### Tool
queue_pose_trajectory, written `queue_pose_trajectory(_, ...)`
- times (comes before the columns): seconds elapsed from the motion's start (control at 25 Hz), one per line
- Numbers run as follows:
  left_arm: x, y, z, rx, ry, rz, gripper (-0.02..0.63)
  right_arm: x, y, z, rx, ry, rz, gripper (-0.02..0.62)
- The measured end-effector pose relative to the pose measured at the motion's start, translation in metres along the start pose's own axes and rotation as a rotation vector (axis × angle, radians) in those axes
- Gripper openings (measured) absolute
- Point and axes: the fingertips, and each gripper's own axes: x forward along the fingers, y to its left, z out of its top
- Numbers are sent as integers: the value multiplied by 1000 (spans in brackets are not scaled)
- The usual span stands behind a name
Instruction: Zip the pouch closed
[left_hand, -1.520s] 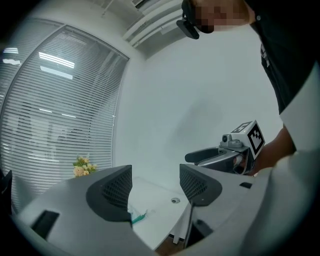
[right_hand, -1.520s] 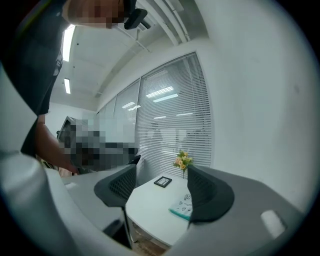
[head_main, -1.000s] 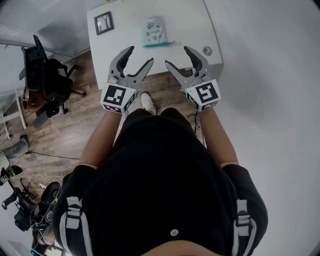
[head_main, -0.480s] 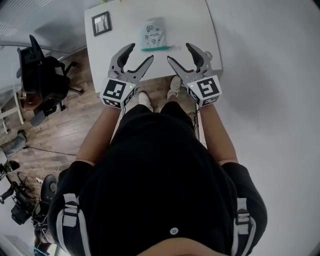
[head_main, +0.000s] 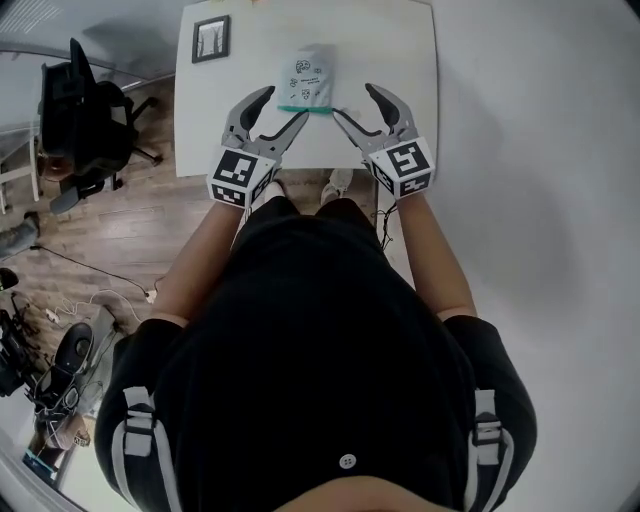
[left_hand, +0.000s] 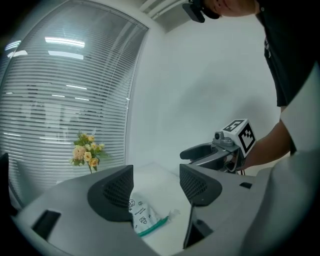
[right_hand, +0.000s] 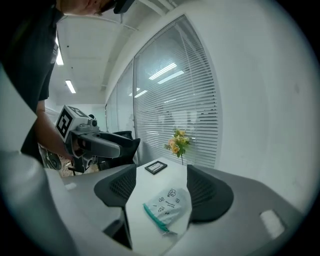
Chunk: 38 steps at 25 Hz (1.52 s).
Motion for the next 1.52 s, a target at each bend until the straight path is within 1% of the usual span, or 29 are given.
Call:
queue_pose_trajectory(0.12,17,3,-12,-27,29,39,291,11,-19,-16,3,33,46,318)
queue_pose_trajectory(0.24,47,-11,-46,-20,81,80,291,12,-45,-55,0,59,97,316)
queue_pose_trajectory(0.32,57,-14,-58,-30,113,90,291,17,-52,-68,-9,90,122,316)
queue_pose_trajectory(0.4,57,-9,-61,-65,139,90,291,27,-50,-69,-17,129,143,316)
queue_pose_trajectory(0.52,62,-6,-69,-107,154,97,291,36,-50,-78,-20,175,178,316)
queue_pose_trajectory(0.76,87,-12,-103,-128,210,124,288,47,-66,-118,-58,247,236,314)
queue_pose_trajectory(0.92,94,-14,-124,-160,254,138,279,55,-69,-147,-50,314,273,298)
queue_pose_trajectory(1.04,99,-21,-143,-195,282,130,273,58,-65,-167,-42,359,304,296)
queue_pose_trajectory(1.16,102,-24,-158,-202,322,129,270,62,-62,-179,-46,388,325,296)
queue_pose_trajectory(1.32,104,-24,-173,-231,360,144,262,67,-60,-192,-67,427,357,290)
queue_pose_trajectory(1.52,104,-30,-195,-262,409,149,245,69,-53,-214,-132,492,398,267)
